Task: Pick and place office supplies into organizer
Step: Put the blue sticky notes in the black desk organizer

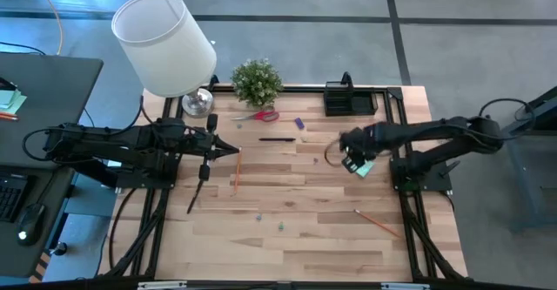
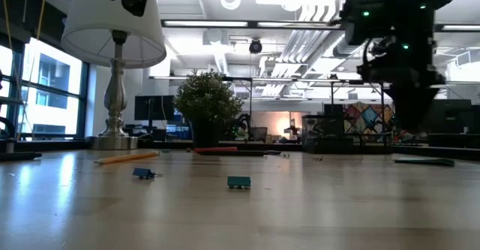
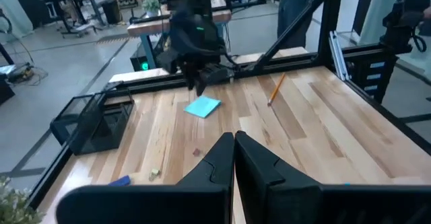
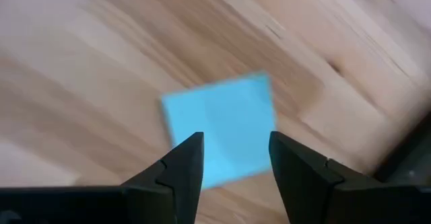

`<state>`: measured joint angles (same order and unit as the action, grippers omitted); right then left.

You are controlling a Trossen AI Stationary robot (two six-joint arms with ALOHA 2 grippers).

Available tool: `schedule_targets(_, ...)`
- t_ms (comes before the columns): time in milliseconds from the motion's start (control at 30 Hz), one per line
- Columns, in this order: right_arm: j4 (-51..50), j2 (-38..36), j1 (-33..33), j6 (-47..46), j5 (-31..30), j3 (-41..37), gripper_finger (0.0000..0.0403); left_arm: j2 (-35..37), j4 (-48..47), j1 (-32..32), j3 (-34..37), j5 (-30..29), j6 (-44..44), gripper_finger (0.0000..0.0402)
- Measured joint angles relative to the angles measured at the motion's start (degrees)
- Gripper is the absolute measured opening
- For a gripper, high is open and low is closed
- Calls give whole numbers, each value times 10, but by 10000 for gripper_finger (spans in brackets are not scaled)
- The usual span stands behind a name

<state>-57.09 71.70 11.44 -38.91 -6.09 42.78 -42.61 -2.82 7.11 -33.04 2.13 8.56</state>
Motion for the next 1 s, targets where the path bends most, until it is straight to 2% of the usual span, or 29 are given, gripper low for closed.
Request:
schedule_targets(133,23,-5,112,143,65,0,147,0,0,0,0,0,4,1)
schedule_targets(233,23,7,193,206,107,-3,145,0,0,0,0,0,6,1)
schedule_targets(333,35,22,240,259,138,-15,152,0,-1,0,0,0,8,1)
schedule_targets(533,110,41,249,311,198,-49,179,0,-15,0,0,0,16,1)
schedule_targets(633,111,56,253,314,198,-50,183,0,-26,0,0,-2,15,1)
schedule_targets(1000,111,126,270,311,189,-48,149,0,-30,0,0,-2,10,1)
